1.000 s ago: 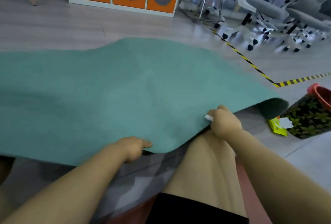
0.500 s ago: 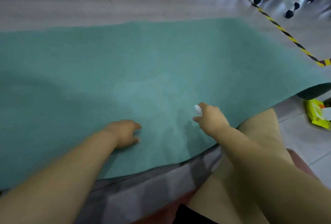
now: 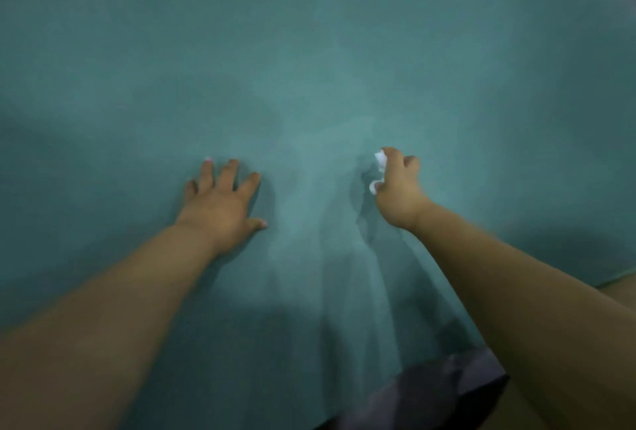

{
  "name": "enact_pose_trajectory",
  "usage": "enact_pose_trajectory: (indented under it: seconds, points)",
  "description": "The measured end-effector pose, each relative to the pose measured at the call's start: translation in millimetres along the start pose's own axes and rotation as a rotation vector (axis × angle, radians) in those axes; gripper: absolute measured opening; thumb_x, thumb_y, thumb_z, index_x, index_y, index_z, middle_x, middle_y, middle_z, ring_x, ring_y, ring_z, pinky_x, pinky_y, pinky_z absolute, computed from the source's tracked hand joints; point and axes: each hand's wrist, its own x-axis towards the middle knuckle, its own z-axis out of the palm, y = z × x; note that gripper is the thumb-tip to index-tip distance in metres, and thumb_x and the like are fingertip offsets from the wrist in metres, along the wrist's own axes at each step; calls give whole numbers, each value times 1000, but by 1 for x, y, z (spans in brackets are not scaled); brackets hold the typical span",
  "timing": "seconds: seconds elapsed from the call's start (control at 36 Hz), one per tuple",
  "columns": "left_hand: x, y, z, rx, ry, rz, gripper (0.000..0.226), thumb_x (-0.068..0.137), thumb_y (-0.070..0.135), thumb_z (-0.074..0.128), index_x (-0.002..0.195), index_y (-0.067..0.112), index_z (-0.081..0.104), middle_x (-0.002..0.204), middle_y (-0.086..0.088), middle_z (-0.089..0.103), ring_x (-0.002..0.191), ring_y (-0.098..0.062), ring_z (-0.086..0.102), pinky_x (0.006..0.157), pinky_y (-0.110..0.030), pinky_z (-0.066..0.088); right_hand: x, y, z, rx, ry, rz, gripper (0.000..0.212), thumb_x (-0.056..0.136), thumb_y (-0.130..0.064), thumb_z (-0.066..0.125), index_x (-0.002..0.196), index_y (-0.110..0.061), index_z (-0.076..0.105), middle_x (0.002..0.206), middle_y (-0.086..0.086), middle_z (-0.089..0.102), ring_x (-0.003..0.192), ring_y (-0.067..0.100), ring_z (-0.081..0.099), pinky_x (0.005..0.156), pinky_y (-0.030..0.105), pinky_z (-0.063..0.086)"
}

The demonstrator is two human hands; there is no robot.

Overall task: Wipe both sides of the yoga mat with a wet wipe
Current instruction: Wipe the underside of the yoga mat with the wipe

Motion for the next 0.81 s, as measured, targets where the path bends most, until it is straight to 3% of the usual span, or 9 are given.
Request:
enact_pose_trajectory:
  seconds: [0.06, 0.14, 0.22, 0.28, 0.39, 0.53, 0.61, 0.69, 0.81]
  points:
    - [7, 0, 5, -19, -19, -9, 85, 85, 63, 50, 150, 34, 5, 158, -4, -13, 143, -40, -11, 116, -53, 7, 24, -1, -2, -50, 42, -30, 39, 91, 1, 44, 129, -8, 41, 130, 13, 32, 97, 30, 50, 75, 13, 34]
    - [13, -4, 11, -77, -18, -6, 87, 83, 65, 50, 150, 35, 5, 158, -2, -15, 143, -37, -13, 116, -53, 3, 59, -2, -10, -118, 111, -51, 34, 90, -7, 48, 124, -9, 48, 123, 16, 53, 104, 35, 56, 80, 31, 44]
    - [13, -10, 13, -131, 22, 13, 90, 78, 68, 53, 150, 37, 10, 159, 1, -11, 145, -32, -11, 117, -49, 0, 80, 0, -16, -75, 146, -36, 52, 92, -16, 55, 141, -19, 39, 119, 11, 59, 106, 26, 57, 78, 16, 37]
    - [14, -11, 13, -180, 40, 8, 91, 75, 67, 58, 149, 38, 13, 159, 4, -9, 145, -29, -11, 117, -47, -2, 88, 1, -19, -67, 222, -50, 43, 90, -18, 59, 132, -19, 47, 110, 12, 60, 91, 24, 57, 63, 15, 35]
    - [17, -11, 14, -243, 79, 5, 94, 69, 66, 64, 147, 39, 21, 158, 6, -2, 146, -27, -8, 117, -46, -3, 107, 7, -15, -82, 352, -68, 24, 87, -18, 61, 110, -12, 58, 112, 16, 56, 92, 25, 53, 66, 17, 31]
    - [18, -13, 18, -274, 110, 6, 94, 67, 65, 67, 147, 39, 24, 159, 7, 1, 146, -27, -7, 117, -47, -4, 107, 11, 7, -194, 201, -133, 18, 90, -11, 57, 107, -5, 58, 127, 13, 41, 98, 17, 43, 76, -6, 24]
    - [18, -13, 20, -275, 129, 8, 93, 67, 65, 66, 146, 39, 25, 159, 7, 1, 146, -27, -7, 117, -47, -4, 104, 21, 17, -317, 139, -240, 37, 94, -17, 50, 128, -6, 41, 132, 6, 32, 111, 20, 42, 95, 13, 31]
    - [18, -14, 22, -293, 141, 11, 93, 67, 65, 66, 146, 39, 25, 159, 7, 1, 146, -27, -7, 116, -47, -5, 109, 26, 7, -525, 161, -326, 22, 98, -33, 40, 112, -17, 43, 106, -5, 46, 98, 18, 49, 82, 25, 35]
    - [18, -13, 22, -306, 136, 16, 93, 68, 65, 66, 147, 39, 24, 159, 7, 0, 146, -27, -7, 116, -47, -6, 114, 13, -15, -614, 98, -272, 28, 93, -7, 45, 118, -1, 57, 110, 23, 54, 100, 37, 52, 75, 32, 35]
